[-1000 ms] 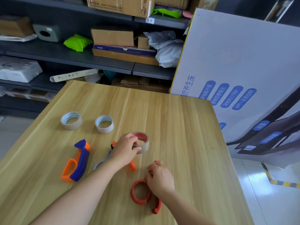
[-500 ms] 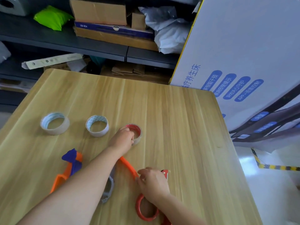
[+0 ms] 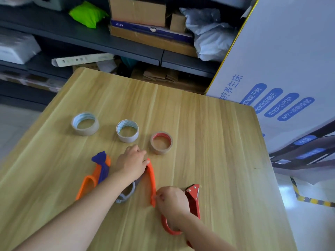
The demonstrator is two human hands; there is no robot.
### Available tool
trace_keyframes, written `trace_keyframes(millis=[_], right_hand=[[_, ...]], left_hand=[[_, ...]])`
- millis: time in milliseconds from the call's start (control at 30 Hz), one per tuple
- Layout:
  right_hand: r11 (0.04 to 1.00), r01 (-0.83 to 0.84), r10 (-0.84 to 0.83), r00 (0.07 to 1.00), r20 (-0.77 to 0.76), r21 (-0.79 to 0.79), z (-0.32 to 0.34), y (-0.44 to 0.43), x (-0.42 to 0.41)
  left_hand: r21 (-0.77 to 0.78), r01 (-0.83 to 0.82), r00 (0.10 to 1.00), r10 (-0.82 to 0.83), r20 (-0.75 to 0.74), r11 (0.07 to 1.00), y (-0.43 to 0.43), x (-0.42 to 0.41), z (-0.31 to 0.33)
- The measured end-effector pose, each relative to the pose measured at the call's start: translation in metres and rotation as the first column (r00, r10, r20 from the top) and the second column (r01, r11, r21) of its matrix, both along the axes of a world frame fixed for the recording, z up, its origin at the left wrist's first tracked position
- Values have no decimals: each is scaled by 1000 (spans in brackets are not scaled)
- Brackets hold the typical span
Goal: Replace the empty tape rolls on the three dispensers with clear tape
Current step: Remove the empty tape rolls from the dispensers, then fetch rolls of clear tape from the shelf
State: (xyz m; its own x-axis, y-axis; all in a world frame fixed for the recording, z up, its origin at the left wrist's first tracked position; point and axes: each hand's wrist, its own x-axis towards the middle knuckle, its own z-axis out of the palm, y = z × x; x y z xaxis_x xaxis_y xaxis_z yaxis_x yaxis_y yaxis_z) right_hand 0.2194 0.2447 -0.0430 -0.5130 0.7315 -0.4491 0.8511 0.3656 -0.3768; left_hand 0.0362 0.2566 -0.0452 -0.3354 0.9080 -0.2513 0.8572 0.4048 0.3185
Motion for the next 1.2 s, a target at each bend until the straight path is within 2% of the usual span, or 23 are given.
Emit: trace_keyframes(millis=[133,267,467,567,733,900,1200], right_hand=[[1000,8,-8,1000,-11,-27,0,-9,-6],[999,-9,9,1000,14,-46,2,-21,-5],[984,-117,125,990,58,-133,10,-33,6],[978,-161,173,981,85,-134,20,-37,11],[963,-269,270,961,63,-22,50,-44,9],[920,-390,388,921,38,41,77,-61,-6],[708,-662,671,739,58,246,130,-119,-73]], left_hand=[[-125,-94,994,99,38,988,-37,8,2],[-139,-231,934,259,246,963,-63,18,-2],[-144,-285,893,317,320,948,-93,33,-2],[-148,-249,930,279,240,957,-105,40,8],[-105,-205,976,212,59,973,-131,43,39],[-133,-246,969,238,-71,960,-171,34,67],[-61,-414,886,386,-258,908,-275,-6,115]])
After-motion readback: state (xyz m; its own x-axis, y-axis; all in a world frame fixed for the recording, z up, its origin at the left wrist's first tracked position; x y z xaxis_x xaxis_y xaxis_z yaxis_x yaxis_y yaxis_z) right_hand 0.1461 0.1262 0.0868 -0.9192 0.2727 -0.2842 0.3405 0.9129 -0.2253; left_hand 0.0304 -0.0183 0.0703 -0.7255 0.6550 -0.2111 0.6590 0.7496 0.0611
